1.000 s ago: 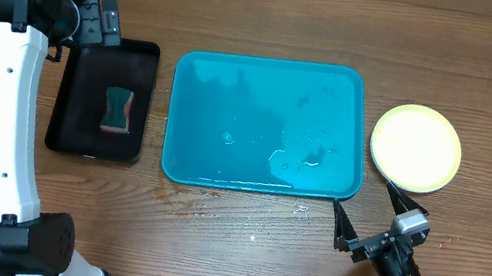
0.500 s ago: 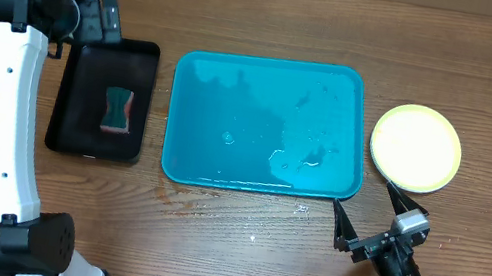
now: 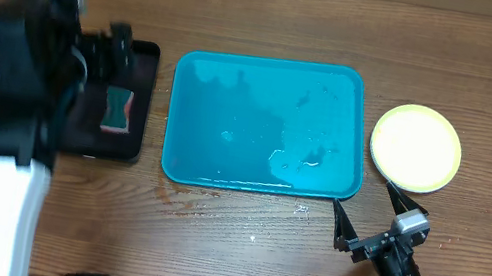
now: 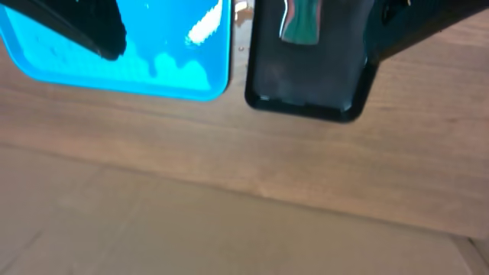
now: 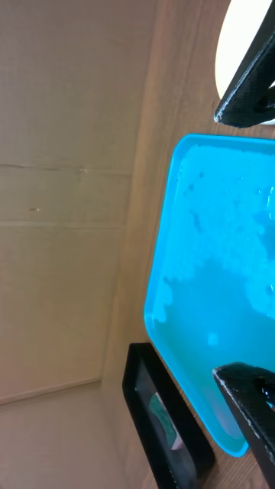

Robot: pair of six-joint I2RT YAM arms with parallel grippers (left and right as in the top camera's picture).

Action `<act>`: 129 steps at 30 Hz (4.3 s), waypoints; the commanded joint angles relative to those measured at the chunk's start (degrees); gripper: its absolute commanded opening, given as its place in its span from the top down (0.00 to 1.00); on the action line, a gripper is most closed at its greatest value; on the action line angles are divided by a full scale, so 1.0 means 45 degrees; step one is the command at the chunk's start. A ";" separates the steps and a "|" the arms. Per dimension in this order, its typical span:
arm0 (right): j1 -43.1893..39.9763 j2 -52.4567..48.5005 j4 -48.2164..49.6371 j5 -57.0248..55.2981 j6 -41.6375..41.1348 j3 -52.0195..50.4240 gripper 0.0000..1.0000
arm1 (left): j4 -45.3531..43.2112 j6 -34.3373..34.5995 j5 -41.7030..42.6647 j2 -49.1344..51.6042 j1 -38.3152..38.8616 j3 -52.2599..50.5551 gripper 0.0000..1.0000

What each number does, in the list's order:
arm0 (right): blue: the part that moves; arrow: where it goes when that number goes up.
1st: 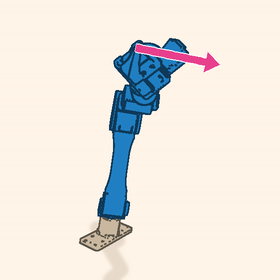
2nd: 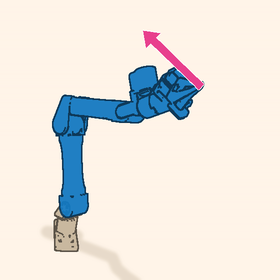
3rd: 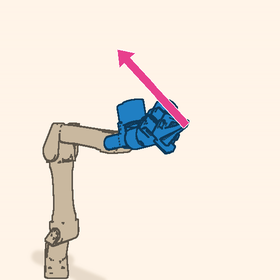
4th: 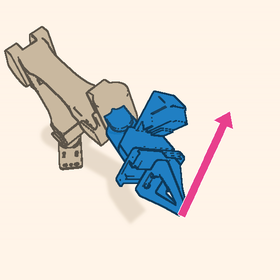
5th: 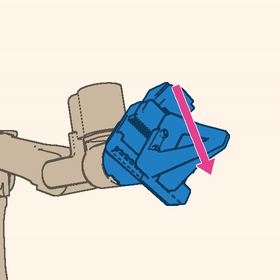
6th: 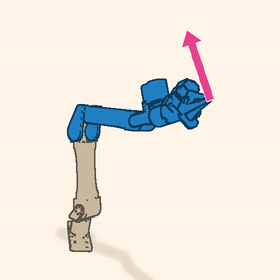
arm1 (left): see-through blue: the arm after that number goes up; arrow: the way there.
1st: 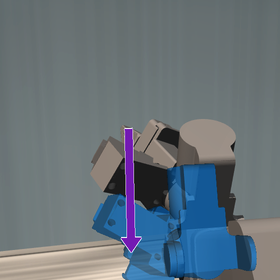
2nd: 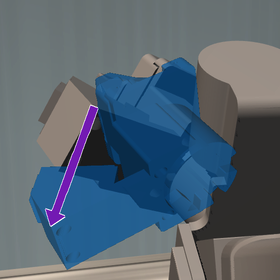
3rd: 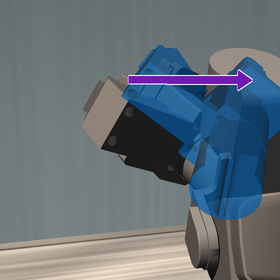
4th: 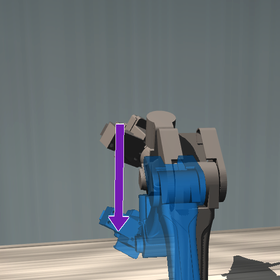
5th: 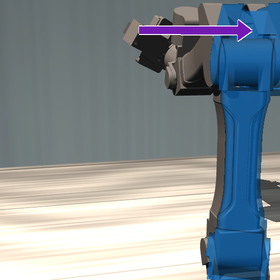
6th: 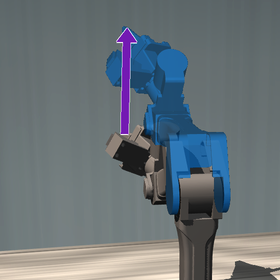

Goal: Clean dirty plates on tray and stack at the side

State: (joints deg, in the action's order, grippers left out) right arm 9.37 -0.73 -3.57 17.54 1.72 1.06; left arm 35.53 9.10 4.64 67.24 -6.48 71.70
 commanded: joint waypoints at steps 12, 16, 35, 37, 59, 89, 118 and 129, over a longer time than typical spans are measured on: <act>0.0000 0.0126 0.0073 -0.0175 0.0010 -0.0136 0.00 | -0.5401 0.0170 0.0306 -0.7203 0.0019 -0.8908 0.00; 0.0000 0.0126 0.0073 -0.0175 0.0010 -0.0136 0.00 | -0.6013 0.0078 0.0277 -0.8893 0.0019 -1.0501 0.00; 0.0000 0.0126 0.0073 -0.0175 0.0010 -0.0136 0.00 | -0.7057 -0.2890 -0.0034 -1.4435 0.0869 -1.5154 0.00; 0.0000 0.0126 0.0073 -0.0175 0.0010 -0.0136 0.00 | -0.7057 -0.2890 -0.0034 -1.4809 0.0865 -1.5509 0.00; 0.0000 0.0126 0.0073 -0.0175 0.0010 -0.0136 0.00 | -0.6955 -0.2880 -0.0262 -1.4887 0.0865 -1.5873 0.00; 0.0000 0.0126 0.0073 -0.0175 0.0010 -0.0136 0.00 | -0.6960 -0.2880 -0.0267 -1.4887 0.0865 -1.5873 0.00; 0.0000 0.0126 0.0073 -0.0175 0.0010 -0.0136 0.00 | -0.6960 -0.2880 -0.0267 -1.4887 0.0865 -1.5873 0.00; 0.0000 0.0126 0.0073 -0.0175 0.0010 -0.0136 0.00 | -0.6955 -0.2880 -0.0267 -1.4887 0.0865 -1.5873 0.00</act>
State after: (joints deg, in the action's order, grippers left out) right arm 9.37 -0.73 -3.57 17.50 1.72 1.06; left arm 4.36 -3.05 4.08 0.99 -2.96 0.71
